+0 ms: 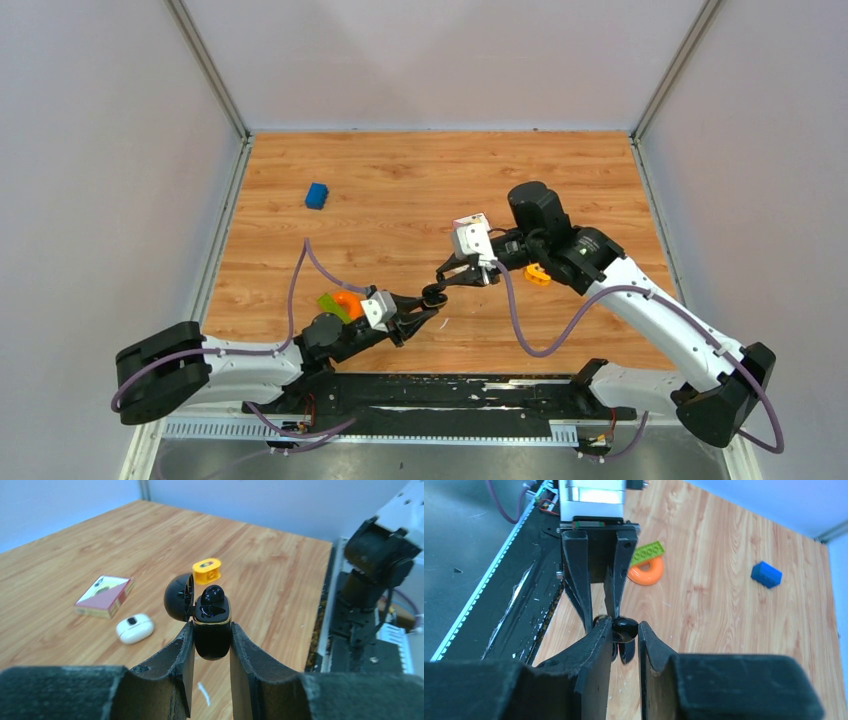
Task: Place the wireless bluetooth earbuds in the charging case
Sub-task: Place the earbud in the charging case.
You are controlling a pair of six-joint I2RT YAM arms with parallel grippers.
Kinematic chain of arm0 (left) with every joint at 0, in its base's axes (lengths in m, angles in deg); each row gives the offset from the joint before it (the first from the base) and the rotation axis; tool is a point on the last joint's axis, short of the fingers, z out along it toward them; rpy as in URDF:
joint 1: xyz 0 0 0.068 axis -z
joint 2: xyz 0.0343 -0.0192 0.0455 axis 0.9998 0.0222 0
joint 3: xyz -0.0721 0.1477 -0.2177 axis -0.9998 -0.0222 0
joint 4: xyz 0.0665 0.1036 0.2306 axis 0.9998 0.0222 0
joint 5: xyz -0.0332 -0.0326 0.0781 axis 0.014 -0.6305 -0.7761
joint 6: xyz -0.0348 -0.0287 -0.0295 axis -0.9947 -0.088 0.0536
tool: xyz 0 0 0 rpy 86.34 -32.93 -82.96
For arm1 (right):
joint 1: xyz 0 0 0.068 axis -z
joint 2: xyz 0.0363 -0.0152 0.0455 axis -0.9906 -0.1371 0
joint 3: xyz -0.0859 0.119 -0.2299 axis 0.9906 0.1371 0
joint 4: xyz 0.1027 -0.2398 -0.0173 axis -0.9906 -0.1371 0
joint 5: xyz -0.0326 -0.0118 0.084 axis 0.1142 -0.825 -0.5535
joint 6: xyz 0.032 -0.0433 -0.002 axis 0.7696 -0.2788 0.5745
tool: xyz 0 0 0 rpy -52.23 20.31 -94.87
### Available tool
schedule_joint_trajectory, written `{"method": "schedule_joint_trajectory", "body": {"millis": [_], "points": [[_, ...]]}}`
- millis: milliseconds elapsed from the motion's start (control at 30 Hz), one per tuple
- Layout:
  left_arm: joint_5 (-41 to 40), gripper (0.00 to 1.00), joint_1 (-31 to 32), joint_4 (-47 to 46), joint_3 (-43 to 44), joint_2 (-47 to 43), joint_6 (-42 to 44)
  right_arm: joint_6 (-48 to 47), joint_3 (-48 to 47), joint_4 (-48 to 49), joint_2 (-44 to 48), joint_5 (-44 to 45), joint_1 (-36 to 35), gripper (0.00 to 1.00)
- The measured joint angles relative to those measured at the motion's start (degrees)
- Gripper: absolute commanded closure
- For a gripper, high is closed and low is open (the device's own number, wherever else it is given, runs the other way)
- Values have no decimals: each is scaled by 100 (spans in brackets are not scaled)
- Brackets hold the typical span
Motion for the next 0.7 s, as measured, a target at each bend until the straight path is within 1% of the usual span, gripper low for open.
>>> {"method": "schedule_joint_trajectory", "body": {"millis": [133, 300, 533, 700], "points": [[426, 100, 0, 22, 236, -11, -203, -352, 31, 35, -20, -76, -304, 96], [688, 100, -2, -127, 284, 55, -459, -675, 70, 44, -20, -22, -636, 97], [772, 100, -76, -557, 284, 87, -776, -846, 120, 66, -11, 96, -708, 97], [887, 100, -81, -658, 284, 7, -872, -846, 234, 153, -4, 170, -710, 97]]}}
